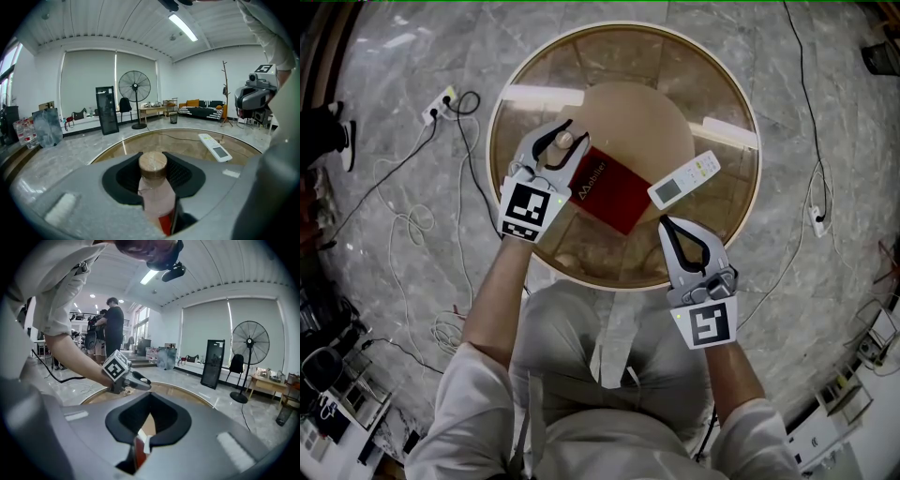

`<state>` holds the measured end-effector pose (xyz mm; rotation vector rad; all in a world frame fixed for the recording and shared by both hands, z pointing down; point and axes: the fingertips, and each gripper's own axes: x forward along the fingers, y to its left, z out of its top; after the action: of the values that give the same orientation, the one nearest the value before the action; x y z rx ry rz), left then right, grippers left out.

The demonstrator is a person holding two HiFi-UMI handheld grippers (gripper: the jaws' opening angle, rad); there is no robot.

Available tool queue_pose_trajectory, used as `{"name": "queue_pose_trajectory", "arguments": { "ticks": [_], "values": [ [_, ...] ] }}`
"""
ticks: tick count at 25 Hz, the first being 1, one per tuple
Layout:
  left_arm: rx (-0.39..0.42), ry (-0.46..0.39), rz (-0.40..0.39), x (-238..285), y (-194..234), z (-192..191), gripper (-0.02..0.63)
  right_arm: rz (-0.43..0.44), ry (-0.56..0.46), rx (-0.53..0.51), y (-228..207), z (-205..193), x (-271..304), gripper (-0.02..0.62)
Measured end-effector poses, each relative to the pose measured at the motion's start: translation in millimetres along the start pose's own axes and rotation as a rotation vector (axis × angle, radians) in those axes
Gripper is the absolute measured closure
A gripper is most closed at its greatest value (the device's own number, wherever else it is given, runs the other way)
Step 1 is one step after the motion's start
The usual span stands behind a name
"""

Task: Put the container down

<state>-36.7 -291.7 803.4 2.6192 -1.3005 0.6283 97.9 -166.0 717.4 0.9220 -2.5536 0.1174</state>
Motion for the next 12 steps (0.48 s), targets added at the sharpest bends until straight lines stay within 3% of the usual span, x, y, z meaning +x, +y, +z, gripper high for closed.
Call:
{"name": "queue_pose_trajectory", "arguments": {
  "ticks": [6, 10, 12],
  "values": [
    [0.007, -0.018, -0.019, 0, 0, 1, 0.463, 0.0, -0.017, -0.005, 1, 4, 1, 0.589],
    [0.013, -0.023, -0.013, -6, 2, 9, 0.354, -0.004, -0.029, 0.0, 0, 14, 1, 0.589],
    [0.011, -0.025, -0.01, -13, 2, 14, 0.354, -0.007, -0.03, 0.002, 0, 20, -1, 0.589]
  ]
}}
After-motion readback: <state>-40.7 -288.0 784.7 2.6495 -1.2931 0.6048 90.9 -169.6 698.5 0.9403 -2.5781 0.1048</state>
